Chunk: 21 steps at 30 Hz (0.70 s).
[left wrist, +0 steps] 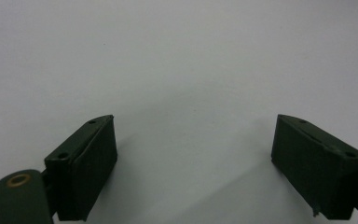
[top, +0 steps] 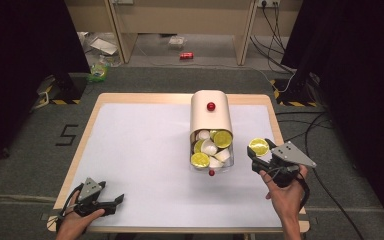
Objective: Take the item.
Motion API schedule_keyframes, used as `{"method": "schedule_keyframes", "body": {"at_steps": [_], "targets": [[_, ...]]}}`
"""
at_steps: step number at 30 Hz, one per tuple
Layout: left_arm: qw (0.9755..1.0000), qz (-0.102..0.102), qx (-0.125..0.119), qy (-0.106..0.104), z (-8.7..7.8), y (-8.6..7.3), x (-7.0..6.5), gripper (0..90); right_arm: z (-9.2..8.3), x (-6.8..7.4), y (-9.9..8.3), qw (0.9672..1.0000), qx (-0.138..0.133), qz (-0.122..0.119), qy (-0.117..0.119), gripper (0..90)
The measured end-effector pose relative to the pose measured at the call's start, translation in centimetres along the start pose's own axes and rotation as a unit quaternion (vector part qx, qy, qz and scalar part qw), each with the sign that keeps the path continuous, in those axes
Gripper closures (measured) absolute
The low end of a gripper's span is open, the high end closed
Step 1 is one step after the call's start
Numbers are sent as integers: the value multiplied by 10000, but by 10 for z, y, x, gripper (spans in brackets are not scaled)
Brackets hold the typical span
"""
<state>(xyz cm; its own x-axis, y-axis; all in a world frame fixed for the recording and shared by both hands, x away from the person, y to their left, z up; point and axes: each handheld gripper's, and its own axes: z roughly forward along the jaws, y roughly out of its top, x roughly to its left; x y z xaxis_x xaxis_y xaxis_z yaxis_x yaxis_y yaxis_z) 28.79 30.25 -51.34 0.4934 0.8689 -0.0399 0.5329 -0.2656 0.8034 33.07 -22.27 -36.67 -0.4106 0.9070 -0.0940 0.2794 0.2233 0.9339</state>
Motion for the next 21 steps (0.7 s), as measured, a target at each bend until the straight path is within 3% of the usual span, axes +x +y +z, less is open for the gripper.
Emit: {"method": "schedule_keyframes", "body": {"at_steps": [21], "targets": [[10000, -3, -6, -5, 0, 0, 0, 133, 12, -18, -23, 9993, 218, 178, -229, 382]]}}
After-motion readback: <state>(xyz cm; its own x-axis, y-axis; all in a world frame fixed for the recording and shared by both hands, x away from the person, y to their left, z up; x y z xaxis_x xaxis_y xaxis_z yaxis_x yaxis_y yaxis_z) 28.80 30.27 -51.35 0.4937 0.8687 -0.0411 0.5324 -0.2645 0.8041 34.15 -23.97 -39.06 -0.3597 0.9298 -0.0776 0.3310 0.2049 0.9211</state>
